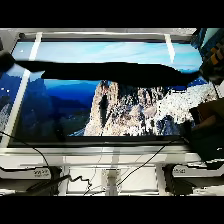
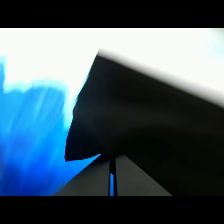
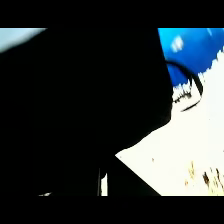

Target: Fold the clothes and pants, and hang the long-sleeved shirts on hangers.

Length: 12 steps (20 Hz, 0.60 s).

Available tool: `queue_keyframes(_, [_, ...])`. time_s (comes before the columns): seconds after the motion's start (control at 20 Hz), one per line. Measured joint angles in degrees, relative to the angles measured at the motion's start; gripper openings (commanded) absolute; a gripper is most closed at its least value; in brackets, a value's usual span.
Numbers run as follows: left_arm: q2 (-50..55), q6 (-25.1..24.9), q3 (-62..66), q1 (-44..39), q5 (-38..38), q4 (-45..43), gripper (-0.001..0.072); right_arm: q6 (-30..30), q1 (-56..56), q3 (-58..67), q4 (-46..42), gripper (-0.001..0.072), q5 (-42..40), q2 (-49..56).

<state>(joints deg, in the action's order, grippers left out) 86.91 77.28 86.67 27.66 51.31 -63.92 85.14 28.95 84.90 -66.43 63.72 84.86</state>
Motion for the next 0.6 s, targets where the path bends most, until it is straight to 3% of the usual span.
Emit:
queue_keyframes(0.1, [0.3,2.1,-4.8,0.6,3.7,-5.2,0.0009,0.2,0.0,-5.4,-2.0,0.0023,1.8,-1.0])
queue_keyframes(0.35, [0.3,1.8,-14.8,1.5,10.0,-11.7,0.0008,-0.1,0.0,-17.3,-7.7,0.0023,4.2,-4.3])
queue_keyframes(0.6, [-4.5,1.3,-22.6,2.9,10.9,-17.3,0.0009,-0.3,0.0,-25.4,-14.2,0.0022,5.7,-9.5])
